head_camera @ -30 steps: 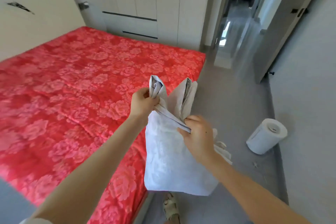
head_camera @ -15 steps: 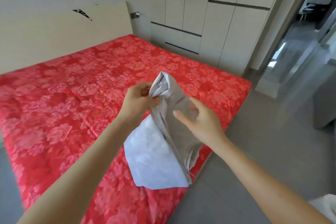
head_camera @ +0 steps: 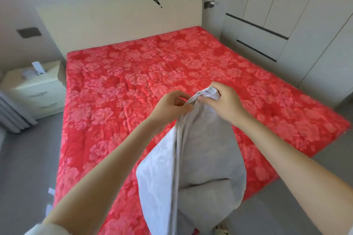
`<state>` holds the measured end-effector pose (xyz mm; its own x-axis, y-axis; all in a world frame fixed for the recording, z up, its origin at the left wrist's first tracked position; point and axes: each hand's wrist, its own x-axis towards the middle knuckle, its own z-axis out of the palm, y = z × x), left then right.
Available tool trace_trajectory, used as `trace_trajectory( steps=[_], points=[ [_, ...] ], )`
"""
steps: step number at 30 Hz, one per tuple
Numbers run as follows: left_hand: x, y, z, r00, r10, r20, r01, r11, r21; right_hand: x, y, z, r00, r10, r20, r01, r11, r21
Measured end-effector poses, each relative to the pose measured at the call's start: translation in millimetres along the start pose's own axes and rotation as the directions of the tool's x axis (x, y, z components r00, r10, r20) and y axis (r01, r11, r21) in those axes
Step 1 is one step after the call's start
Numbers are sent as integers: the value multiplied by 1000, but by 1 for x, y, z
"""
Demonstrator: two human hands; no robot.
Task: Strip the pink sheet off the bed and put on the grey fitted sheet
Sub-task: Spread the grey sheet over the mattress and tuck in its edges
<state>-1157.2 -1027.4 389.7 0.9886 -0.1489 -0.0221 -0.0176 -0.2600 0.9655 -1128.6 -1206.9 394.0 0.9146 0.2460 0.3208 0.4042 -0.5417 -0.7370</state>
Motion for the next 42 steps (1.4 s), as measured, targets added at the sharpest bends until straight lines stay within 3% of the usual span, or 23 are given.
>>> trace_trajectory(
  steps=[4, 8, 12, 15, 20, 23, 27, 30, 33, 35, 37, 39, 42],
  points=[
    [-3, -36, 47, 961, -143, -236, 196, 956, 219, 19, 38, -13, 997, 38, -64, -34, 998, 60],
    [-32, -63, 114, 772, -155, -616, 406, 867, 291, 38, 57, -24, 996, 58, -63, -49, 989, 140],
    [-31, -93, 156, 720, -77, -689, 456, 801, 387, 54, 57, -18, 999, 32, 0, -31, 973, 228],
    [-38, -118, 134, 605, -233, -762, 596, 767, 239, 71, 69, -24, 999, 39, 18, -43, 953, 301],
    [-89, -169, 100, 519, -326, -790, 741, 632, 226, 98, 111, -40, 989, 150, 21, -146, 910, 388],
    [-103, -190, 80, 429, -382, -818, 788, 601, 133, 106, 138, -43, 974, 159, 163, -209, 911, 355],
    [-77, -193, 17, 448, -359, -819, 799, 571, 187, 119, 181, -45, 898, 197, 394, -265, 956, 127],
    [-19, -166, -58, 431, -241, -870, 763, 612, 209, 157, 192, -26, 877, 187, 443, -154, 982, -109],
    [67, -120, -128, 460, -72, -885, 710, 629, 318, 226, 172, 5, 963, 111, 246, -43, 963, -265],
    [121, -85, -170, 463, 63, -884, 661, 640, 392, 284, 150, 17, 998, 69, 4, -66, 970, -235],
    [160, -60, -205, 460, 169, -872, 619, 642, 452, 339, 130, 20, 980, 59, -188, -90, 984, -157],
    [181, -52, -221, 497, 134, -857, 621, 635, 459, 371, 119, 25, 979, 50, -200, -85, 981, -172],
    [171, -93, -215, 515, 112, -850, 652, 592, 473, 362, 130, 54, 992, -63, -109, 23, 940, -340]
  ],
)
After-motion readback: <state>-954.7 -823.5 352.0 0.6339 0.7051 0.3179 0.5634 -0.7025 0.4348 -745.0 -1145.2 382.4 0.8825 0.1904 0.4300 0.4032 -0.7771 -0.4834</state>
